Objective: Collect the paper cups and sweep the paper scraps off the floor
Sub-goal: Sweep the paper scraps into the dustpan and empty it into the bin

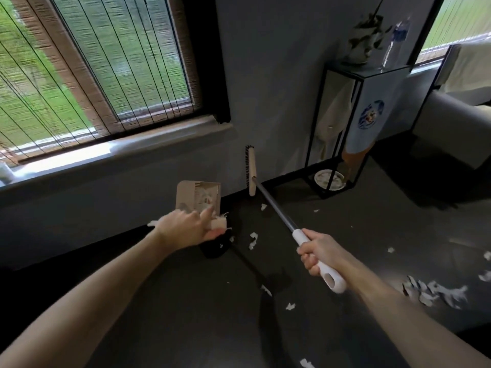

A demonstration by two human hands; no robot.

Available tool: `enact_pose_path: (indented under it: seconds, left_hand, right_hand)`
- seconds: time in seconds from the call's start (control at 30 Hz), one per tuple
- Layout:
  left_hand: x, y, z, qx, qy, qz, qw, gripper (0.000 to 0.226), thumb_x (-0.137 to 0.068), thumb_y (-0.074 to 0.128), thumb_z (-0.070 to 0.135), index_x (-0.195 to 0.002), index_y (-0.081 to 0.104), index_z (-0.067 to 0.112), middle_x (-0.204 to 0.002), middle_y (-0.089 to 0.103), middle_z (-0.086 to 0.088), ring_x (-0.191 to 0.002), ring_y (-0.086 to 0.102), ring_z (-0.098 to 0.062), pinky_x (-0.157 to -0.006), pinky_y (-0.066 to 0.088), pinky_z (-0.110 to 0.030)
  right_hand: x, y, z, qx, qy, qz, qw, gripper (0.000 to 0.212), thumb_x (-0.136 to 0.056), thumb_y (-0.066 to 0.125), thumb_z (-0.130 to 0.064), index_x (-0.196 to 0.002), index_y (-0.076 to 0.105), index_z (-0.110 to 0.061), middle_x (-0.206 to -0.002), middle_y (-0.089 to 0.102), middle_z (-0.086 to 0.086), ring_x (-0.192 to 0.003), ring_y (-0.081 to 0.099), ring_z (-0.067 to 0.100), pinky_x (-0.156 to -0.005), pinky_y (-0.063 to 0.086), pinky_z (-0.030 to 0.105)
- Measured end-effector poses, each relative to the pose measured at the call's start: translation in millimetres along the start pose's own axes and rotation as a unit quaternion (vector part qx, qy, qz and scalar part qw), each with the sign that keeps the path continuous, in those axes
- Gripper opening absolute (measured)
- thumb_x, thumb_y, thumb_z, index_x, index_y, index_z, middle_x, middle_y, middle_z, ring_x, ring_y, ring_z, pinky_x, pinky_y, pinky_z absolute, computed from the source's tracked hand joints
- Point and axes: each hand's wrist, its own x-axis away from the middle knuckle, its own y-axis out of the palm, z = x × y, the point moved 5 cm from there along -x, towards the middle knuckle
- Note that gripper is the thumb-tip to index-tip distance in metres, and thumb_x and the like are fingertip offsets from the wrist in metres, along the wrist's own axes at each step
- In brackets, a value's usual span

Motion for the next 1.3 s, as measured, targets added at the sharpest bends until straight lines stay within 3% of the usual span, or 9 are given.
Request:
enact_pose_path:
  seconds: [0.3, 0.47, 0.6, 0.87, 0.93, 1.0, 1.1, 1.2, 1.3]
  left_hand:
    - [0, -23, 5, -0.043, 0.058, 0.089, 0.993, 0.082, -0.088, 0.022, 0.068, -0.138, 0.044, 0.006, -0.091, 0.072, -0.016, -0.071, 0.070, -0.037, -0.056, 0.057, -0.041]
    - [16, 42, 38, -0.021, 0.075, -0.010, 0.997, 0.073, -0.094, 0.023, 0.064, -0.147, 0.027, 0.014, -0.108, 0.067, -0.011, -0.089, 0.068, -0.032, -0.068, 0.051, -0.040]
    - [26, 73, 77, -0.054, 0.140, -0.081, 0.985, 0.076, -0.094, 0.018, 0.064, -0.148, 0.021, 0.010, -0.112, 0.065, -0.013, -0.091, 0.067, -0.032, -0.058, 0.040, -0.035]
    - [8, 36, 59, -0.110, 0.177, 0.000, 0.978, 0.084, -0.089, 0.006, 0.070, -0.151, 0.014, 0.014, -0.107, 0.066, -0.010, -0.087, 0.069, -0.027, -0.063, 0.052, -0.037]
    - [8, 9, 49, -0.121, 0.172, 0.072, 0.975, 0.082, -0.088, 0.008, 0.068, -0.146, 0.031, 0.014, -0.099, 0.070, -0.011, -0.080, 0.070, -0.025, -0.058, 0.052, -0.034]
    - [14, -17, 44, -0.112, 0.177, 0.143, 0.967, 0.075, -0.088, 0.023, 0.063, -0.121, 0.063, 0.009, -0.066, 0.069, -0.008, -0.048, 0.065, -0.022, -0.036, 0.045, -0.027]
    - [21, -27, 41, -0.093, 0.196, 0.178, 0.960, 0.071, -0.084, 0.031, 0.059, -0.103, 0.072, 0.004, -0.046, 0.059, -0.007, -0.030, 0.054, -0.024, -0.025, 0.038, -0.024]
    - [29, -15, 44, -0.115, 0.203, 0.177, 0.956, 0.075, -0.090, 0.023, 0.061, -0.108, 0.071, 0.007, -0.050, 0.060, -0.006, -0.033, 0.056, -0.022, -0.029, 0.037, -0.022]
    - [34, 21, 53, -0.091, 0.168, 0.083, 0.978, 0.080, -0.091, 0.009, 0.067, -0.144, 0.038, 0.014, -0.093, 0.070, -0.008, -0.072, 0.070, -0.025, -0.054, 0.051, -0.034]
  right_hand:
    - [5, 3, 9, -0.017, 0.024, -0.036, 0.999, 0.033, -0.091, 0.044, 0.007, -0.093, 0.056, -0.024, -0.049, 0.043, 0.001, -0.036, 0.038, 0.005, -0.031, 0.031, 0.016]
    - [-2, -6, 23, -0.037, 0.046, -0.043, 0.997, 0.031, -0.091, 0.045, 0.007, -0.098, 0.055, -0.022, -0.047, 0.046, 0.000, -0.036, 0.038, 0.005, -0.031, 0.031, 0.016]
    - [-9, -6, 33, -0.033, 0.052, -0.038, 0.997, 0.044, -0.091, 0.045, 0.007, -0.115, 0.050, -0.029, -0.047, 0.047, 0.001, -0.035, 0.039, 0.005, -0.031, 0.032, 0.017]
    - [-7, 5, 30, -0.067, 0.051, -0.025, 0.996, 0.035, -0.091, 0.043, 0.008, -0.096, 0.056, -0.023, -0.046, 0.042, -0.001, -0.034, 0.036, 0.004, -0.031, 0.029, 0.015]
    - [-5, 5, 27, -0.072, 0.049, -0.027, 0.996, 0.036, -0.091, 0.042, 0.009, -0.110, 0.053, -0.020, -0.046, 0.041, -0.001, -0.034, 0.036, 0.004, -0.030, 0.028, 0.014]
    - [-4, 4, 23, -0.073, 0.042, -0.021, 0.996, 0.045, -0.091, 0.042, 0.009, -0.122, 0.047, -0.023, -0.048, 0.040, 0.000, -0.033, 0.035, 0.004, -0.030, 0.028, 0.014]
    - [1, 7, 19, -0.070, 0.036, -0.035, 0.996, 0.039, -0.092, 0.041, 0.008, -0.116, 0.049, -0.021, -0.052, 0.038, 0.001, -0.034, 0.035, 0.003, -0.030, 0.028, 0.014]
    - [4, 6, 20, -0.068, 0.032, -0.038, 0.996, 0.040, -0.092, 0.041, 0.008, -0.116, 0.049, -0.023, -0.053, 0.038, 0.001, -0.035, 0.036, 0.003, -0.030, 0.029, 0.014]
    - [6, 3, 30, -0.076, 0.038, -0.035, 0.996, 0.045, -0.092, 0.042, 0.008, -0.123, 0.045, -0.024, -0.054, 0.039, 0.001, -0.034, 0.036, 0.003, -0.030, 0.029, 0.015]
